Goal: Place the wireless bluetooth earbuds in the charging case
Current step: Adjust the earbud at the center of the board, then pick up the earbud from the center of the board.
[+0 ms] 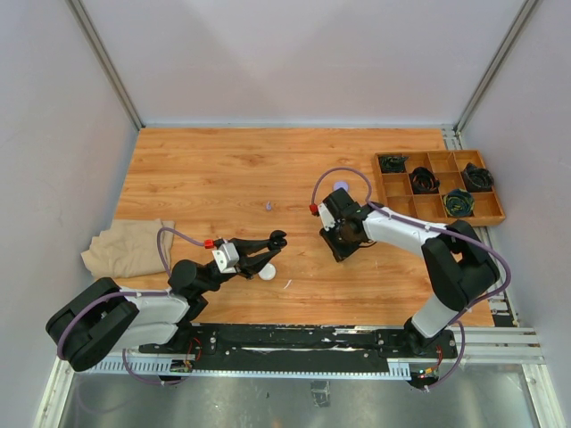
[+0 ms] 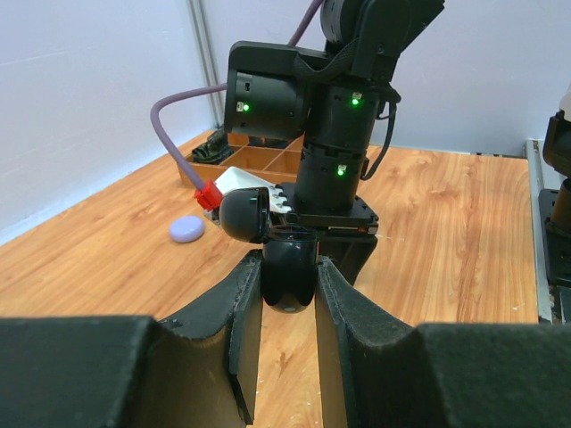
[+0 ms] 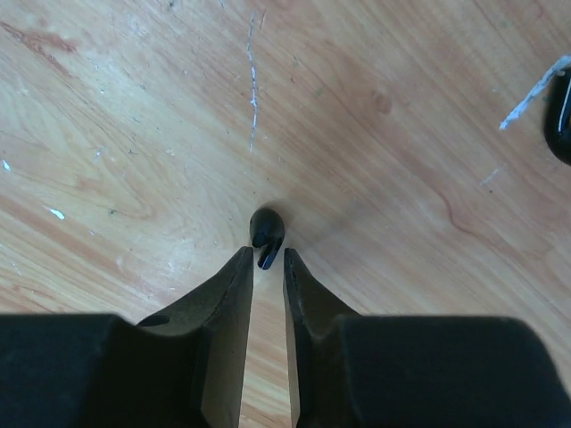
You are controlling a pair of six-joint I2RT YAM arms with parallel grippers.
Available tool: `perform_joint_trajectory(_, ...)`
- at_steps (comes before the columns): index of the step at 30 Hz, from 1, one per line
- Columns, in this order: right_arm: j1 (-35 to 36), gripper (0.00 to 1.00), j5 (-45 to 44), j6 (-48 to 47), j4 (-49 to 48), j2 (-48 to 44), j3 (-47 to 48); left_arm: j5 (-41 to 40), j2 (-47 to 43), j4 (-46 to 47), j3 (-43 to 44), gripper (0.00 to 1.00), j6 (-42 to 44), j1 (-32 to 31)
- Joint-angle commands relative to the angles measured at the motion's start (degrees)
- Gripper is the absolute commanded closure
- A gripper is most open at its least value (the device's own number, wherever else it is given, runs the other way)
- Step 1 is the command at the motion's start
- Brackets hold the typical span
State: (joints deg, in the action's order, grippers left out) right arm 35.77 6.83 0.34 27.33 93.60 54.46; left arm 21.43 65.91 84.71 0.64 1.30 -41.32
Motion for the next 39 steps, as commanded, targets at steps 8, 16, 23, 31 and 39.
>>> perform_joint_trajectory(8, 1.5, 0.63, 1.2, 0.5, 4.0, -1.1, 3.5, -0.8, -0.6, 1.3, 0.0, 1.00, 0.7, 0.2)
perform_joint_trajectory(16, 1.4, 0.62, -0.7, 0.6, 4.5, 2.0, 6.5, -0.8, -0.4, 1.4, 0.0, 1.00, 0.7, 0.2)
perform_joint_trajectory(23, 1.5, 0.66, -0.9, 1.1, 4.6, 3.7, 6.8, -0.9, -0.3, 1.3, 0.1, 1.00, 0.7, 0.2)
perform_joint_trajectory(31, 1.5, 0.71, -1.3, 1.0, 4.6, 6.2, 6.7, -0.9, -0.3, 1.1, 0.2, 1.00, 0.8, 0.2)
perform_joint_trajectory(39, 1.5, 0.81, -2.5, 0.9, 5.0, 5.6, 6.6, -0.9, -0.1, 1.3, 0.1, 1.00, 0.8, 0.2)
